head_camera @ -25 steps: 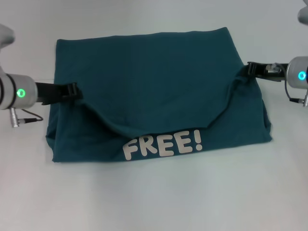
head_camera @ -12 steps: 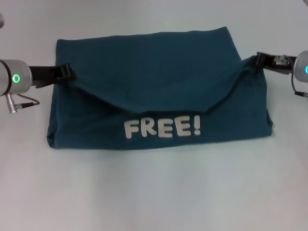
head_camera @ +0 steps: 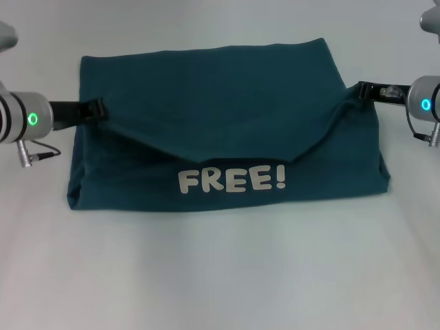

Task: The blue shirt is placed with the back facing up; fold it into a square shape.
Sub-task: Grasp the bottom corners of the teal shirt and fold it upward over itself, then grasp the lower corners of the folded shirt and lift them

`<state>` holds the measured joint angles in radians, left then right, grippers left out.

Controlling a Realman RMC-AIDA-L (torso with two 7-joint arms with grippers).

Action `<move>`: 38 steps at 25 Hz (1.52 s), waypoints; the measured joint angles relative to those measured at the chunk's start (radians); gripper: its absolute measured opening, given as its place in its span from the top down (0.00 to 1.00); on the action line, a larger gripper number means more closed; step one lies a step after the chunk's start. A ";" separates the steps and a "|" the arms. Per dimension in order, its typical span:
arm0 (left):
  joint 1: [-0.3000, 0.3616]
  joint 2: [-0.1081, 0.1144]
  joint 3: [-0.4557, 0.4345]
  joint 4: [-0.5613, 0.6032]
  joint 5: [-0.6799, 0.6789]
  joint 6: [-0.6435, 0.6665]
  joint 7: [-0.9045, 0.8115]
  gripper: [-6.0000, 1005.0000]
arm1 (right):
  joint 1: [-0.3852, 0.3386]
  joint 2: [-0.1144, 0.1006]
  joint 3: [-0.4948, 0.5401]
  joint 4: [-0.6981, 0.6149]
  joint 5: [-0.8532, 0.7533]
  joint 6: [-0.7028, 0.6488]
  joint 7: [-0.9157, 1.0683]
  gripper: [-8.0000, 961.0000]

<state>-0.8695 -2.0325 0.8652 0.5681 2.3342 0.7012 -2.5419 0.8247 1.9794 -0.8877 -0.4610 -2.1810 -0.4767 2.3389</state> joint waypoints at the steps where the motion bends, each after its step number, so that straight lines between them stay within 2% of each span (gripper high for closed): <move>1: -0.001 0.001 0.000 -0.009 0.005 -0.010 -0.001 0.97 | 0.003 0.000 -0.003 0.002 0.000 0.006 -0.002 0.96; 8: 0.003 -0.004 -0.002 -0.010 0.045 -0.046 -0.062 0.98 | 0.029 -0.004 -0.027 0.003 0.000 0.007 -0.004 0.96; 16: 0.001 -0.009 -0.002 -0.010 0.048 -0.041 -0.053 0.97 | 0.043 -0.003 -0.045 0.008 -0.016 0.006 -0.004 0.96; 20: 0.004 -0.007 -0.005 -0.010 0.046 -0.028 -0.075 0.95 | 0.043 -0.009 -0.045 0.005 -0.085 -0.023 0.013 0.96; 23: 0.010 -0.005 -0.010 -0.009 0.048 -0.027 -0.106 0.91 | 0.043 -0.027 -0.042 0.006 -0.125 -0.031 0.064 0.96; 27: 0.035 -0.005 -0.018 0.018 0.046 -0.024 -0.156 0.86 | 0.042 -0.056 -0.034 0.003 -0.134 -0.075 0.090 0.81; 29: 0.067 -0.017 -0.021 0.064 0.034 -0.020 -0.173 0.83 | 0.035 -0.066 -0.017 -0.007 -0.132 -0.111 0.090 0.73; 32: 0.125 -0.041 -0.023 0.157 0.008 0.016 -0.180 0.73 | 0.013 -0.074 0.047 -0.044 -0.123 -0.213 0.084 0.61; 34: 0.177 -0.057 -0.024 0.231 -0.035 0.060 -0.170 0.65 | -0.029 -0.063 0.104 -0.096 -0.080 -0.320 0.051 0.52; 38: 0.284 -0.075 -0.024 0.301 -0.193 0.167 -0.094 0.49 | -0.170 -0.008 0.190 -0.180 0.162 -0.551 -0.113 0.32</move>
<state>-0.5851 -2.1070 0.8408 0.8688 2.1412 0.8684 -2.6360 0.6546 1.9711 -0.6975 -0.6411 -2.0186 -1.0274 2.2262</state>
